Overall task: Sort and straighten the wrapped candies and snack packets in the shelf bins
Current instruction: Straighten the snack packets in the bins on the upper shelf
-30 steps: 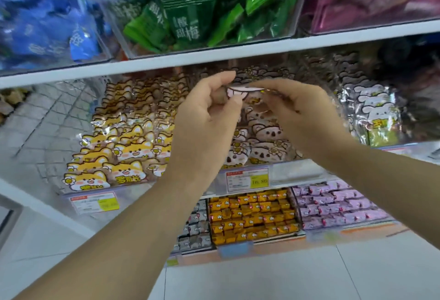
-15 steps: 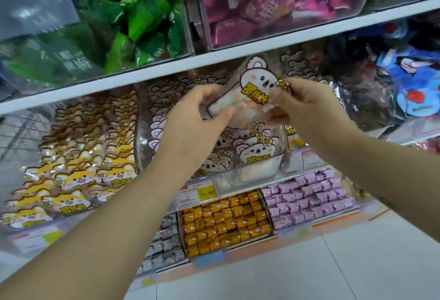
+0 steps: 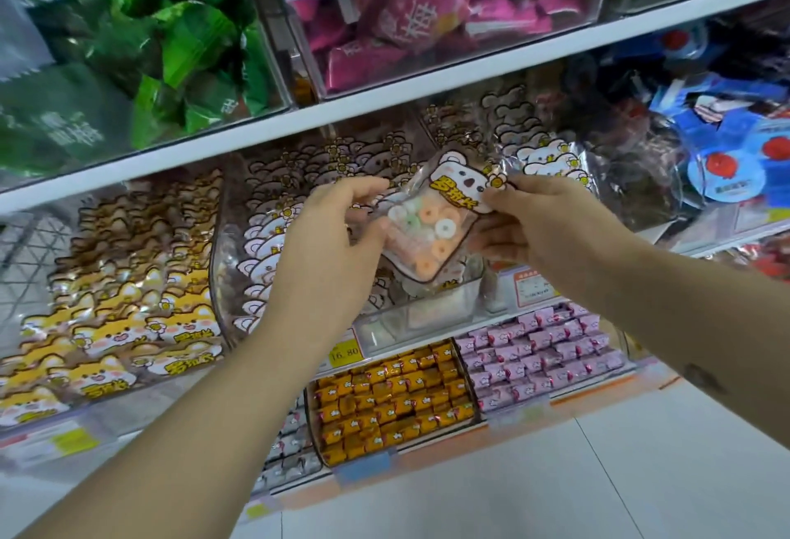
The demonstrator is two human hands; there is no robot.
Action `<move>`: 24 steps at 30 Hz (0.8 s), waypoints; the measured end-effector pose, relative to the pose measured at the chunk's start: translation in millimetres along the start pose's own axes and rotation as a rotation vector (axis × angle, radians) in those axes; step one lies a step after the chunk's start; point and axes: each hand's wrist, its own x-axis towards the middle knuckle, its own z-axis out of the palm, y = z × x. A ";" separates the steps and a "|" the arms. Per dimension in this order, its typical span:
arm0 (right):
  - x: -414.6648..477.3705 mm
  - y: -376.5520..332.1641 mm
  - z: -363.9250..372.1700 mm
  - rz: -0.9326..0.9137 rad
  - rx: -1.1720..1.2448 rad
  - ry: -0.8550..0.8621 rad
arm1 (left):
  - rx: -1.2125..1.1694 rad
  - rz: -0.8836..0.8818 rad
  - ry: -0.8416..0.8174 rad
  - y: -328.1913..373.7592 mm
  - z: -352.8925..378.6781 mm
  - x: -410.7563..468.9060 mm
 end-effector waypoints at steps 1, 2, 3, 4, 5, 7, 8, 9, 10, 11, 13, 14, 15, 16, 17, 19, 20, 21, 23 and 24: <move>0.4 -0.7 0.1 -0.004 -0.002 0.000 | 0.014 0.039 -0.006 2.1 -1.4 -4.1; 0.4 -1.9 0.9 -0.009 -0.001 -0.002 | 0.033 0.080 -0.031 4.5 -2.4 -8.3; 0.7 -2.8 2.4 -0.016 0.000 -0.006 | 0.059 0.114 -0.073 7.1 -2.9 -12.3; 0.9 -3.8 4.6 -0.025 -0.003 -0.015 | 0.086 0.134 -0.126 9.1 -2.2 -15.6; 1.3 -4.2 7.5 -0.032 -0.008 -0.028 | 0.103 0.132 -0.177 9.6 -1.0 -17.6; 1.6 -5.2 13.3 -0.039 -0.026 -0.071 | 0.068 0.048 -0.213 8.9 1.1 -14.9; 2.0 -5.3 15.6 -0.042 -0.038 -0.095 | 0.020 -0.029 -0.183 8.6 1.0 -11.4; 3.1 -5.0 17.0 -0.050 -0.049 -0.113 | -0.044 -0.111 -0.146 4.8 -0.4 -6.1; 4.2 -4.8 17.9 -0.060 -0.062 -0.125 | -0.093 -0.175 -0.116 1.9 -3.0 -1.1; 6.1 -4.0 18.2 -0.075 -0.087 -0.128 | -0.115 -0.217 -0.117 -1.2 -5.9 3.7; 10.4 -2.6 18.6 -0.125 -0.195 -0.117 | -0.179 -0.250 -0.232 -6.8 -9.0 10.8; 12.5 -2.1 18.5 -0.160 -0.267 -0.106 | -0.239 -0.269 -0.300 -7.2 -8.9 12.0; 15.1 -1.4 18.5 -0.200 -0.334 -0.091 | -0.306 -0.293 -0.344 -8.9 -7.5 13.2; 18.2 -1.1 18.4 -0.243 -0.389 -0.065 | -0.367 -0.319 -0.350 -10.7 -5.7 14.9; 22.3 -0.2 17.9 -0.288 -0.431 -0.022 | -0.391 -0.351 -0.318 -16.2 -2.9 17.8; 32.6 2.2 17.3 -0.402 -0.521 0.093 | -0.407 -0.434 -0.195 -24.8 2.9 25.5; 38.7 3.4 18.1 -0.462 -0.592 0.138 | -0.442 -0.480 -0.122 -27.5 6.3 29.6; 45.9 5.1 19.2 -0.512 -0.676 0.168 | -0.503 -0.519 -0.052 -30.1 9.7 35.0; 62.0 9.3 21.1 -0.568 -0.819 0.188 | -0.657 -0.571 0.057 -31.2 15.1 47.7; 69.6 11.6 21.1 -0.575 -0.861 0.182 | -0.717 -0.594 0.100 -31.0 16.9 55.1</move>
